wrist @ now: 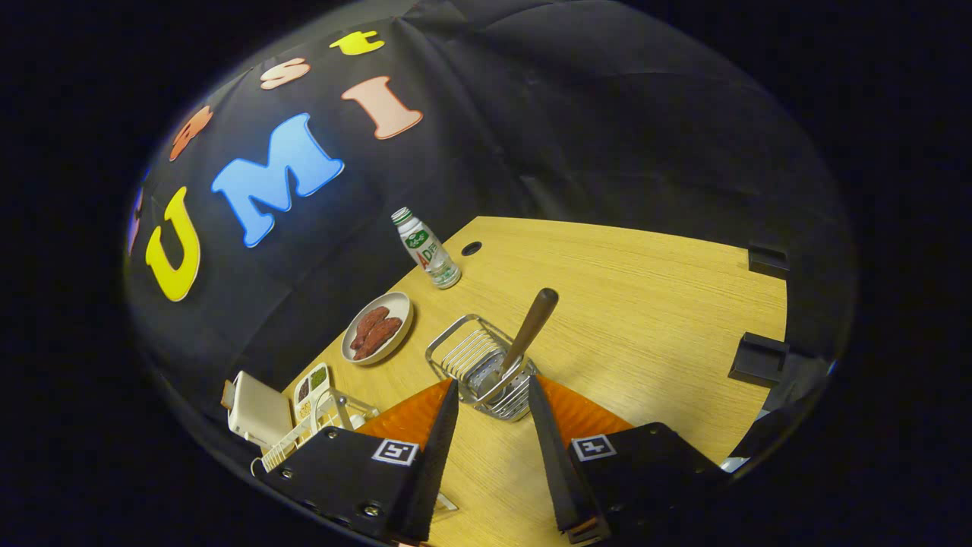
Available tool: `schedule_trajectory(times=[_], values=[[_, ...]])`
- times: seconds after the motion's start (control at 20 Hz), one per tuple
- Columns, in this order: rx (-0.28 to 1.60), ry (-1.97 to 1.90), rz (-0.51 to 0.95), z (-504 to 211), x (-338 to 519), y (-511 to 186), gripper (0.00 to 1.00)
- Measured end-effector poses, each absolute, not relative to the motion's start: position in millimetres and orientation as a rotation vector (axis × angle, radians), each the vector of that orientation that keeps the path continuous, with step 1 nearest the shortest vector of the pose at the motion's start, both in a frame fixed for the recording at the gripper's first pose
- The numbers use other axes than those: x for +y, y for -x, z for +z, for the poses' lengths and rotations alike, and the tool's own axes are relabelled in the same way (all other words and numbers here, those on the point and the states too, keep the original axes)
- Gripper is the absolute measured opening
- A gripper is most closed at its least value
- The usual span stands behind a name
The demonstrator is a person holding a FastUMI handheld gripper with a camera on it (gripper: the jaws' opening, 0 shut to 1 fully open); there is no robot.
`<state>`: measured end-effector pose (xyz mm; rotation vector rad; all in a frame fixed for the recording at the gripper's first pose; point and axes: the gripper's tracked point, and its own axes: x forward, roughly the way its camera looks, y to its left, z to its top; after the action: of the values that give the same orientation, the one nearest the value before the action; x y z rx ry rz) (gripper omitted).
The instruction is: Take the plate from the dish rack, then take the spoon from the basket and place it into the plate.
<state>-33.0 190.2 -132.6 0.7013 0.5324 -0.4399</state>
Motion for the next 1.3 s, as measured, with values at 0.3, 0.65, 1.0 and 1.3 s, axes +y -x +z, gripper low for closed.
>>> schedule_trajectory(times=[0.3,0.65,1.0,1.3], values=[[0.515,-0.741,-0.514,-152,155,10,0.59],[0.513,-0.725,-0.432,-160,158,-24,0.36],[0.497,-0.613,-0.331,-145,175,-47,0.05],[0.445,-0.485,-0.299,-108,183,-50,0.05]])
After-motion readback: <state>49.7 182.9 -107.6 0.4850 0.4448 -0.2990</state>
